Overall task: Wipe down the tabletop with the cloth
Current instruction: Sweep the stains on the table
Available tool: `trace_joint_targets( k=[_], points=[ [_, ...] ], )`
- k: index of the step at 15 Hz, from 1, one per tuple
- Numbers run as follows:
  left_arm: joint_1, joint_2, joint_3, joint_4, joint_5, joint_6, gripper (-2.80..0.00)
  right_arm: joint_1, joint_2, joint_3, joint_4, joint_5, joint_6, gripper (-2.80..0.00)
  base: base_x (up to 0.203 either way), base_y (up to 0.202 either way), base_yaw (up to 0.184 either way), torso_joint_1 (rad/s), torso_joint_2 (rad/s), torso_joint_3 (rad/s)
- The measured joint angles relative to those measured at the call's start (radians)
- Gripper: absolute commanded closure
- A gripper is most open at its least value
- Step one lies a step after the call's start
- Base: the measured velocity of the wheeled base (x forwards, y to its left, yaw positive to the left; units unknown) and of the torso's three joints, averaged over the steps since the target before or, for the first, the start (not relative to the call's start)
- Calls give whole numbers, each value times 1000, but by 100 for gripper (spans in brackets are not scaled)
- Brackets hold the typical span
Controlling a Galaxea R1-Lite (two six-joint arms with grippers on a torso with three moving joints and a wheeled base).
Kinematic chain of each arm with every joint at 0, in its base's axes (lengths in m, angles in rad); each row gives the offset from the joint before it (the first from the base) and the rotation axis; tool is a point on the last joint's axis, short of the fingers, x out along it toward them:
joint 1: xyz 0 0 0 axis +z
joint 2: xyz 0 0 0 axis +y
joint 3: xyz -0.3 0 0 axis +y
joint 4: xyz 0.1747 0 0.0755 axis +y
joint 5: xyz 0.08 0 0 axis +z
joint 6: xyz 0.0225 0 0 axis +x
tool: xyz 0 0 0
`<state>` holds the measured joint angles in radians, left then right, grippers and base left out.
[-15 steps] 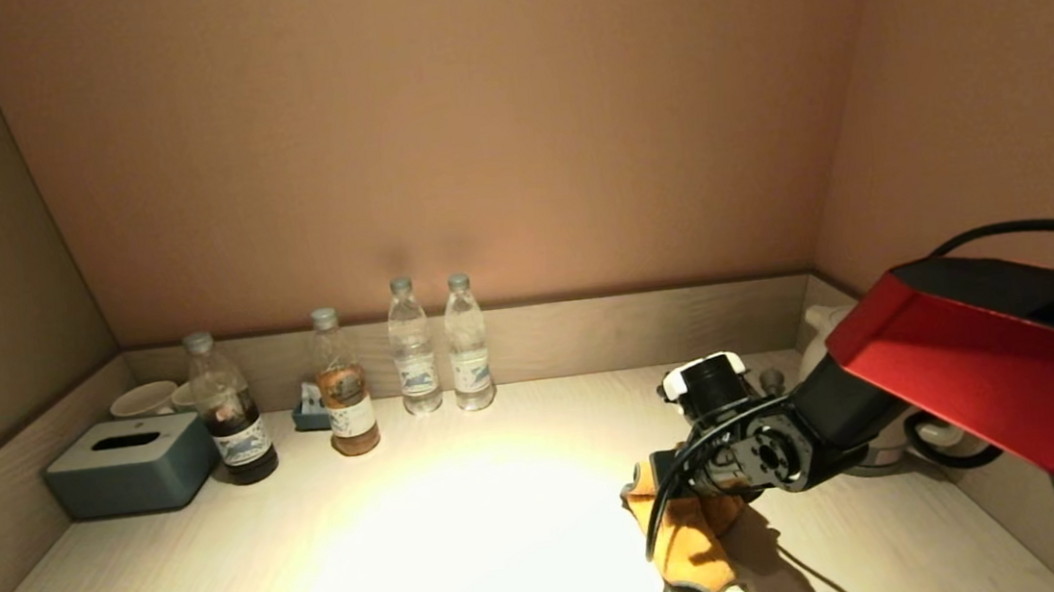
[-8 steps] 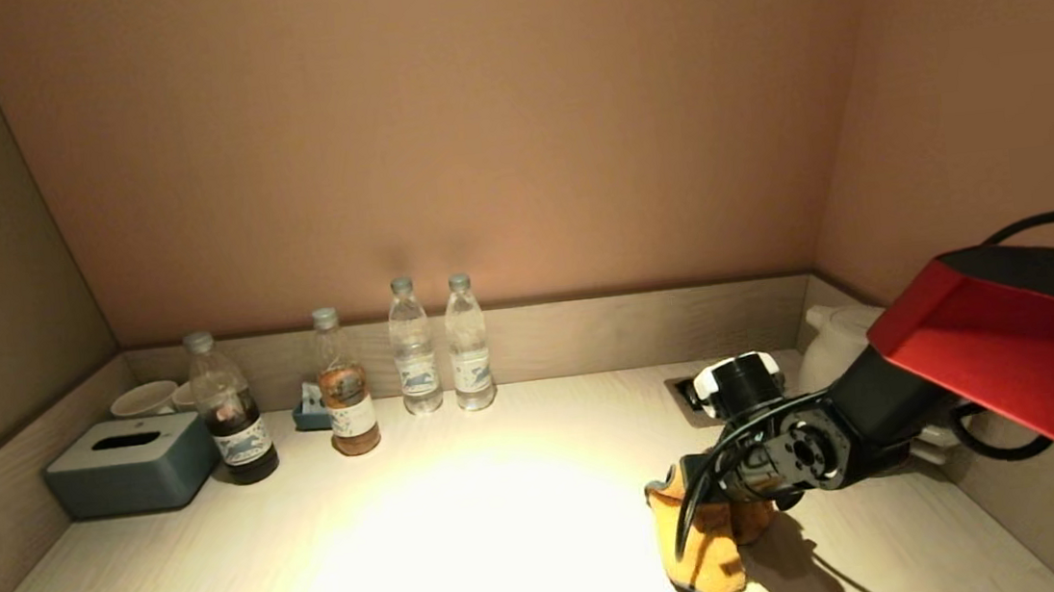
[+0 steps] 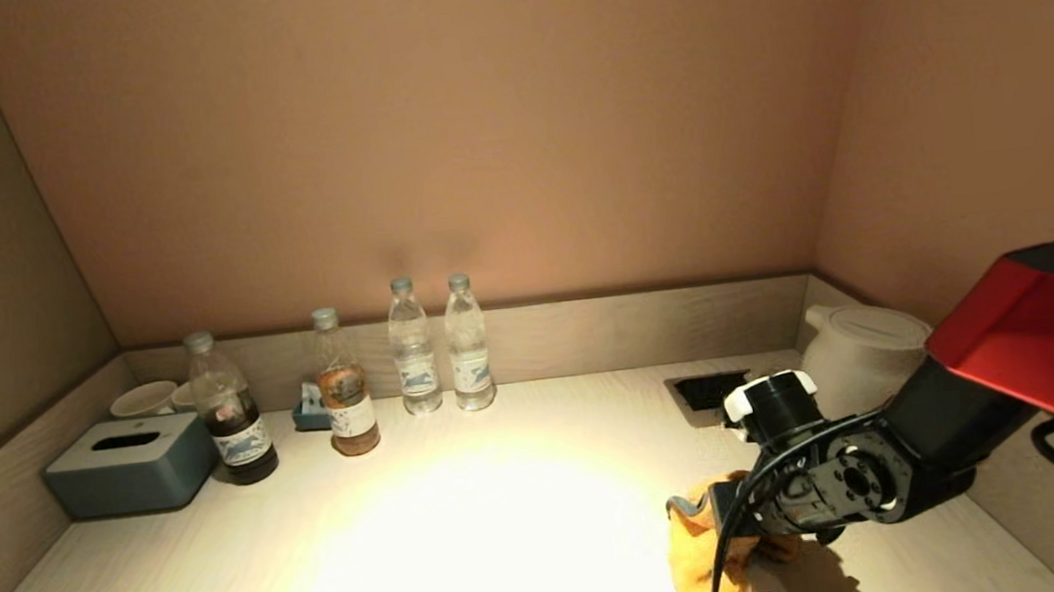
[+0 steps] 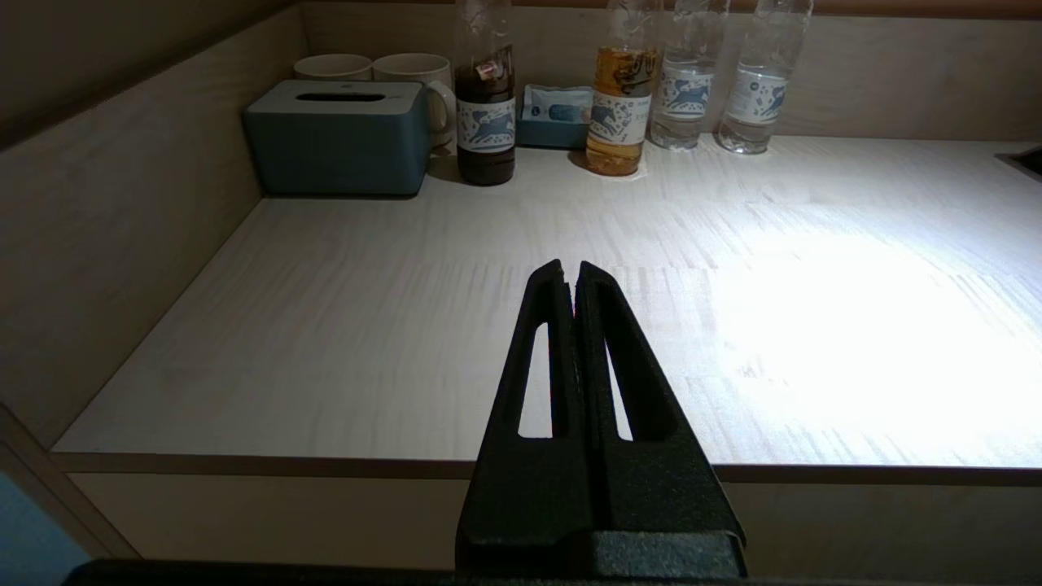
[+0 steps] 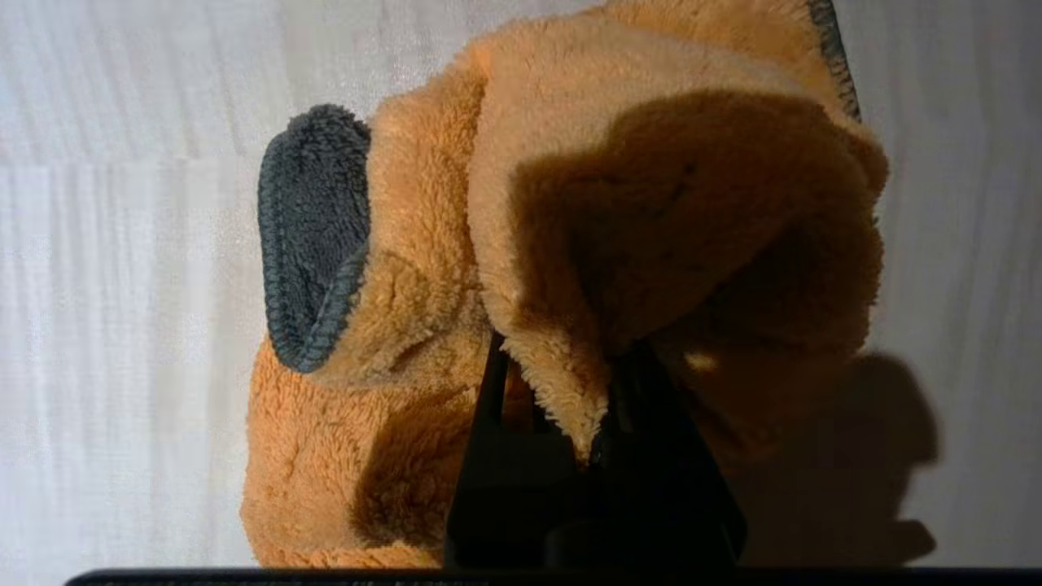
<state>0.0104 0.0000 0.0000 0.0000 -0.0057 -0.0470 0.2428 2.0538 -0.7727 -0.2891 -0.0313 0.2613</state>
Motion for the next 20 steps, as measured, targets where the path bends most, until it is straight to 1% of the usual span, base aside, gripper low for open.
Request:
trace_joint_targets(
  k=[3, 6, 9, 11, 12, 17, 19, 20],
  points=[
    [0, 0, 0, 0, 0, 0, 0, 10, -22, 52, -31, 1, -1, 0, 0, 0, 0, 0, 0, 0],
    [0, 0, 0, 0, 0, 0, 0, 53, -39, 93, -43, 2, 3, 0, 0, 0, 0, 0, 0, 0],
    [0, 0, 0, 0, 0, 0, 0, 110, -46, 102, -41, 1, 7, 0, 0, 0, 0, 0, 0, 0],
    [0, 0, 0, 0, 0, 0, 0, 130, -46, 104, -41, 1, 7, 0, 0, 0, 0, 0, 0, 0],
    [0, 0, 0, 0, 0, 0, 0, 154, -46, 103, -41, 0, 8, 0, 0, 0, 0, 0, 0, 0],
    [1, 0, 0, 0, 0, 0, 0, 326, -39, 91, -40, 1, 7, 0, 0, 0, 0, 0, 0, 0],
    [0, 0, 0, 0, 0, 0, 0, 370, -30, 81, -43, 0, 3, 0, 0, 0, 0, 0, 0, 0],
    [0, 0, 0, 0, 0, 0, 0, 380, -23, 74, -45, 0, 1, 0, 0, 0, 0, 0, 0, 0]
  ],
)
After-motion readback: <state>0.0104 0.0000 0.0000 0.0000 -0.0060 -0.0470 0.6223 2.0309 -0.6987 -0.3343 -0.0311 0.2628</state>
